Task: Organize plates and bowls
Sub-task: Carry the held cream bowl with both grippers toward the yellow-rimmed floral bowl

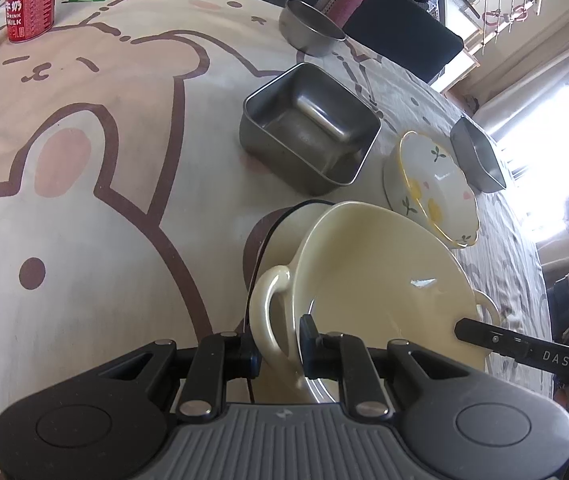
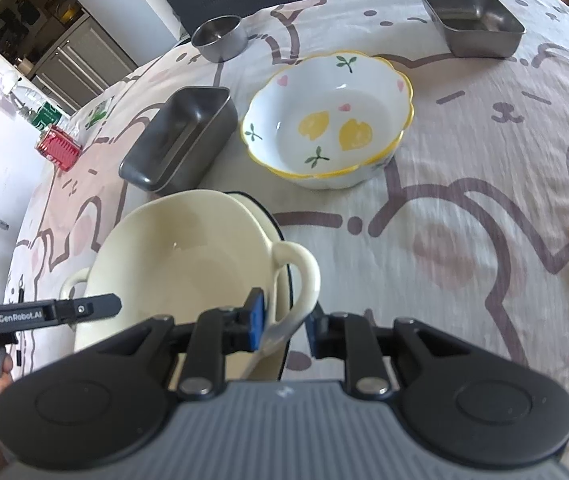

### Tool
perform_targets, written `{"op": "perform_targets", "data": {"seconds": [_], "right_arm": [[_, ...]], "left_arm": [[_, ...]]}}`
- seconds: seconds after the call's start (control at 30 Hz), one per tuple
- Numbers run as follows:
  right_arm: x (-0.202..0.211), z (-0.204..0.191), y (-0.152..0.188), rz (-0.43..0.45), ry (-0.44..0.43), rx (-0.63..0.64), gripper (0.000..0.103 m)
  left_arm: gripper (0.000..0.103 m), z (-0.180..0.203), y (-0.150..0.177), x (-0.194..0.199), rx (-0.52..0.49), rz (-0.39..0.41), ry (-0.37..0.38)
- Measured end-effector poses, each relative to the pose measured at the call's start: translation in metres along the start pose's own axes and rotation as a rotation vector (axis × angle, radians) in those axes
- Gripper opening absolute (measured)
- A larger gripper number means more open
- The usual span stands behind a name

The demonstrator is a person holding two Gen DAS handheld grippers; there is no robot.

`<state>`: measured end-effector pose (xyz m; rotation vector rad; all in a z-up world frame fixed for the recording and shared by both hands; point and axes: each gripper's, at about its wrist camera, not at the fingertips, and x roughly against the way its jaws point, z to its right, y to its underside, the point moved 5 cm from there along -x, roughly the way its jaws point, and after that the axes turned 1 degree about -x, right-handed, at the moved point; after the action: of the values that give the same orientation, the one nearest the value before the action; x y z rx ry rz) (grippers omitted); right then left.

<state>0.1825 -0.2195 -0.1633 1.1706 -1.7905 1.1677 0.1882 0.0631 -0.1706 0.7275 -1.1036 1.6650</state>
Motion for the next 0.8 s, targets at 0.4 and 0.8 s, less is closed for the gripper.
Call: {"op": "perform_targets", "data": {"seconds": [0.4,0.8], "right_arm": [[-0.0027,0.0025,0.0069,-0.036,-0.015,-0.032,0.027],[-0.0034,0.0027,0.0085,-0.033,0.009,-0.040,0.028]], "left_arm": [[0.019,0.0007,0.0040,0.0017,0.012,-0.017,0.000],[0.021,-0.0007,0.0051,0.0063,0.025,-0.015,0.004]]}}
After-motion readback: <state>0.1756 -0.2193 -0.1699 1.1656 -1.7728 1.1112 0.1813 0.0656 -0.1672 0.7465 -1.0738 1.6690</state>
